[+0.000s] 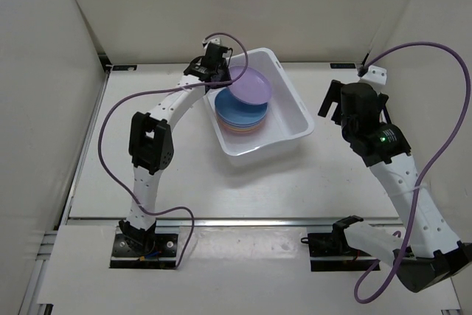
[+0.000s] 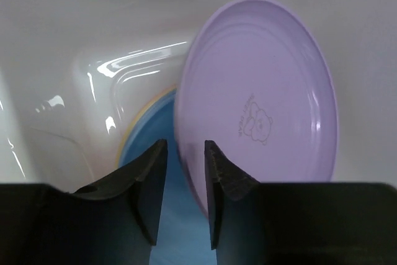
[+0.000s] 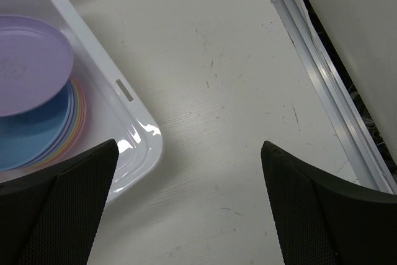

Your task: Place the plates into the plastic bin on the countertop

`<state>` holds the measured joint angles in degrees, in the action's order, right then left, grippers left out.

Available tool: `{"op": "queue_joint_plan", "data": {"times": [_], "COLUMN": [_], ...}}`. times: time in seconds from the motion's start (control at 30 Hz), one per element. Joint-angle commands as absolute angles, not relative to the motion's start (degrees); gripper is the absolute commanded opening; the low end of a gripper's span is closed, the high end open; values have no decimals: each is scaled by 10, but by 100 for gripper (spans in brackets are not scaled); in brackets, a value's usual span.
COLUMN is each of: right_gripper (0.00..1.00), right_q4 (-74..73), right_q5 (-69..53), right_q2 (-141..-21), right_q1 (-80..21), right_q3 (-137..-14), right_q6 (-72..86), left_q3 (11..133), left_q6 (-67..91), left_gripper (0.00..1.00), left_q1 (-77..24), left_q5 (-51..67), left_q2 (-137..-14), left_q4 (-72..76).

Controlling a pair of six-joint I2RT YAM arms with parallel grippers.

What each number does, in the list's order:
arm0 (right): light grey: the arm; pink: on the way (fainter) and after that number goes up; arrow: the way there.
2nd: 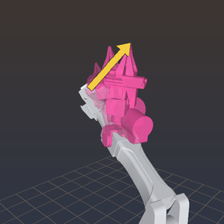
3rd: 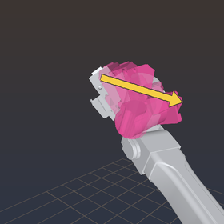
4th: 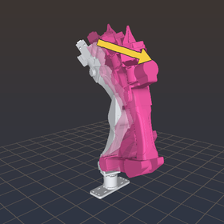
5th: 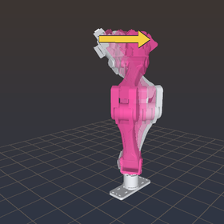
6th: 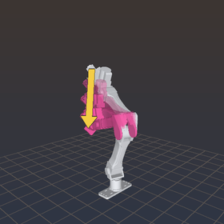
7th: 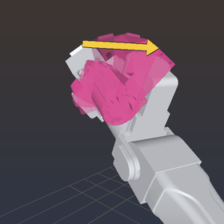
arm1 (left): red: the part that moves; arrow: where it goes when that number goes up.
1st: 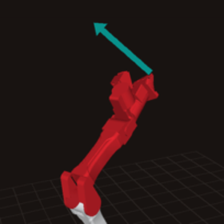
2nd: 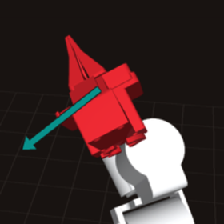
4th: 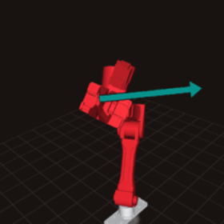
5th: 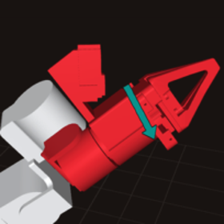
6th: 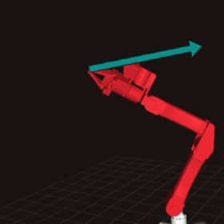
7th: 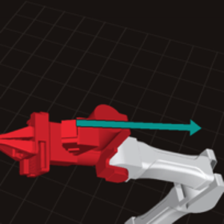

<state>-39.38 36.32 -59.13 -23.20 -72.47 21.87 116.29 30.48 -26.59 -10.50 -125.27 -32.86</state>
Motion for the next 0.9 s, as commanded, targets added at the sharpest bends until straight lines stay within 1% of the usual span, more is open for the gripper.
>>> {"op": "queue_joint_plan", "data": {"times": [0.0,0.03,0.07,0.1,0.17,0.2,0.33,0.47,0.53,0.57,0.63,0.7,0.77,0.8,0.87], "right_gripper": [99,99,99,99,99,99,99,99,99,99,99,99,99,99,99], "right_q4": [-390,-388,-388,-388,-386,-385,-381,-381,-384,-384,-386,-388,-386,-385,-383], "right_q5": [399,400,400,400,401,399,391,385,384,384,385,385,387,387,387], "right_q2": [-583,-583,-584,-584,-587,-588,-594,-599,-599,-599,-598,-599,-599,-599,-601], "right_q1": [-228,-228,-227,-227,-226,-226,-226,-227,-226,-226,-226,-227,-226,-224,-223], "right_q3": [-727,-727,-725,-725,-724,-723,-722,-722,-722,-722,-722,-722,-719,-717,-717], "right_q6": [212,212,212,212,213,214,218,223,225,228,229,232,233,233,234], "left_q3": [1220,1221,1223,1226,1230,1230,1230,1234,1249,1263,1318,1343,1333,1326,1319], "left_q6": [307,307,307,306,299,298,293,280,266,261,262,279,291,300,302], "left_gripper": [44,45,58,65,74,76,81,91,94,96,99,99,97,94,92], "left_q1": [-274,-275,-275,-277,-278,-279,-280,-288,-298,-301,-302,-302,-302,-304,-312], "left_q5": [-142,-145,-148,-150,-159,-161,-174,-174,-160,-151,-130,-116,-95,-86,-80], "left_q2": [-1245,-1245,-1239,-1236,-1230,-1220,-1192,-1181,-1197,-1208,-1250,-1273,-1285,-1285,-1295], "left_q4": [-385,-385,-384,-385,-387,-386,-386,-380,-380,-403,-445,-503,-514,-511,-504]}}
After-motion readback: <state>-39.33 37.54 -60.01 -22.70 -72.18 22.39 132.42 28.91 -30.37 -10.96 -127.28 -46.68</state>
